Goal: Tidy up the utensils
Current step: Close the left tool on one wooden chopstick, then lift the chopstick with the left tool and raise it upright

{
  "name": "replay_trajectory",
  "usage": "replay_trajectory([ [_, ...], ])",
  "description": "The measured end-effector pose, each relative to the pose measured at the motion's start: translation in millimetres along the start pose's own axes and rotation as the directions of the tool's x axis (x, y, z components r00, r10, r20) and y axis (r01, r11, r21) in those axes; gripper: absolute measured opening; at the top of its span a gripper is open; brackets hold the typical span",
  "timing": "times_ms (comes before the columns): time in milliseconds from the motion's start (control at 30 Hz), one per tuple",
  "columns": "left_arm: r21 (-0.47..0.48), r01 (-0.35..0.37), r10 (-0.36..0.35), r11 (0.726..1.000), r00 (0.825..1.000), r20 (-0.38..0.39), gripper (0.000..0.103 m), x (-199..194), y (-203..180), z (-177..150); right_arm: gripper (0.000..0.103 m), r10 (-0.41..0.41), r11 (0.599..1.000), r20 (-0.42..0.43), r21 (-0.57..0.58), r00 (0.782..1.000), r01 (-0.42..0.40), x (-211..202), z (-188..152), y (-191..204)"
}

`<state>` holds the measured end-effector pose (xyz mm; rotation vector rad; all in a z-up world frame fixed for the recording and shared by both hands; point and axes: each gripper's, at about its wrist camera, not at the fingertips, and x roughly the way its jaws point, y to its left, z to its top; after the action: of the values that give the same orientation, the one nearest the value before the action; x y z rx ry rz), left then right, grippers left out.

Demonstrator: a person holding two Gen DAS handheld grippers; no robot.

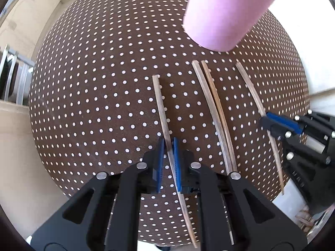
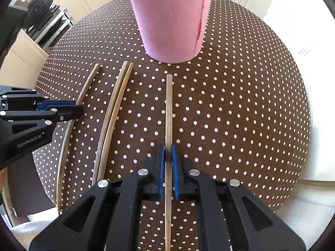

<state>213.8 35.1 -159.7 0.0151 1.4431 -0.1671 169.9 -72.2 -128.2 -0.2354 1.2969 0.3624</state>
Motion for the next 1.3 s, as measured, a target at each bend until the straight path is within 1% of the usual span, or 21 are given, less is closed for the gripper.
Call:
replay_trajectory([
  [67, -0.015, 0.002, -0.002, 1.000, 1.000, 0.003, 0.011, -1.5, 13.8, 4.2, 0.009, -0.008, 1.000, 0.002, -0.011, 1.000, 0.008, 2.7, 4.9, 5.2],
  [133, -0.028, 0.001, -0.001, 1.000, 1.000, 0.005, 0.011, -3.1, 18.6, 3.7, 0.010, 0.004, 1.000, 0.002, 0.000, 1.000, -0.004, 4.2, 9.7, 4.4],
  [200, -0.071, 0.009, -0.010, 0.997, 1.000, -0.003, 0.011, 3.0, 20.6, 8.8, 0.011, 0.024, 0.999, -0.008, 0.033, 1.000, -0.024, 8.3, 20.8, 5.7],
  [300, -0.141, 0.020, -0.023, 0.990, 0.999, -0.025, 0.011, 5.4, 33.1, 9.8, 0.011, 0.020, 1.000, -0.016, 0.022, 1.000, -0.019, 11.8, 30.4, 9.1],
  [367, -0.163, 0.020, -0.025, 0.986, 0.999, -0.029, 0.010, 6.1, 40.3, 9.7, 0.010, 0.007, 1.000, -0.015, 0.007, 1.000, -0.007, 13.9, 34.6, 13.7],
  [400, -0.145, 0.009, -0.013, 0.989, 1.000, -0.026, 0.010, 5.3, 40.4, 9.9, 0.005, -0.001, 1.000, -0.012, -0.005, 1.000, 0.001, 14.6, 35.3, 16.7],
  [467, -0.076, -0.023, 0.022, 0.997, 1.000, -0.007, 0.008, 5.7, 41.8, 11.6, 0.005, 0.007, 1.000, -0.008, -0.005, 1.000, -0.007, 15.0, 36.7, 17.8],
  [500, -0.062, -0.032, 0.032, 0.998, 0.999, 0.005, 0.008, 2.0, 35.0, 11.2, 0.005, 0.019, 1.000, -0.010, 0.009, 1.000, -0.019, 15.6, 38.9, 17.6],
  [567, -0.055, -0.042, 0.044, 0.998, 0.998, 0.036, 0.006, -0.5, 38.0, 6.8, 0.005, 0.057, 0.997, -0.023, 0.048, 0.998, -0.055, 14.8, 40.0, 8.6],
  [667, -0.022, -0.073, 0.074, 0.997, 0.995, 0.061, 0.006, -1.0, 35.8, 0.9, 0.005, 0.064, 0.995, -0.008, 0.082, 0.998, -0.063, 10.8, 43.9, -1.5],
  [733, -0.028, -0.063, 0.065, 0.998, 0.996, 0.066, 0.006, -2.0, 40.4, -0.6, 0.005, 0.080, 0.992, 0.016, 0.098, 0.997, -0.082, 3.9, 45.9, -7.5],
  [800, -0.036, -0.054, 0.056, 0.998, 0.996, 0.065, 0.006, -5.0, 36.6, -1.0, 0.005, 0.096, 0.989, 0.039, 0.105, 0.995, -0.100, -3.2, 47.6, -10.8],
  [967, -0.037, -0.033, 0.035, 0.999, 0.998, 0.051, 0.006, -8.1, 41.6, -2.5, 0.005, 0.131, 0.982, 0.064, 0.128, 0.989, -0.139, -13.6, 53.0, -15.0],
  [1000, -0.036, -0.032, 0.033, 0.999, 0.998, 0.053, 0.006, -10.1, 35.3, -0.6, 0.005, 0.131, 0.982, 0.074, 0.129, 0.989, -0.140, -17.1, 53.7, -13.0],
  [1067, -0.035, -0.035, 0.037, 0.999, 0.997, 0.064, 0.006, -11.2, 34.3, -0.7, 0.005, 0.136, 0.981, 0.088, 0.127, 0.987, -0.147, -21.6, 58.0, -13.1],
  [1167, -0.035, -0.029, 0.032, 0.999, 0.996, 0.078, 0.006, -11.7, 22.1, 1.4, 0.005, 0.147, 0.979, 0.109, 0.123, 0.983, -0.160, -29.9, 53.4, -19.4],
  [1233, -0.030, -0.024, 0.027, 0.999, 0.995, 0.094, 0.006, -17.8, 21.0, 2.2, 0.005, 0.151, 0.978, 0.124, 0.123, 0.981, -0.167, -37.4, 44.9, -34.1],
  [1300, -0.017, -0.033, 0.035, 0.999, 0.993, 0.113, 0.006, -25.6, 16.8, 2.8, 0.005, 0.159, 0.976, 0.139, 0.125, 0.978, -0.176, -46.3, 41.7, -40.7],
])
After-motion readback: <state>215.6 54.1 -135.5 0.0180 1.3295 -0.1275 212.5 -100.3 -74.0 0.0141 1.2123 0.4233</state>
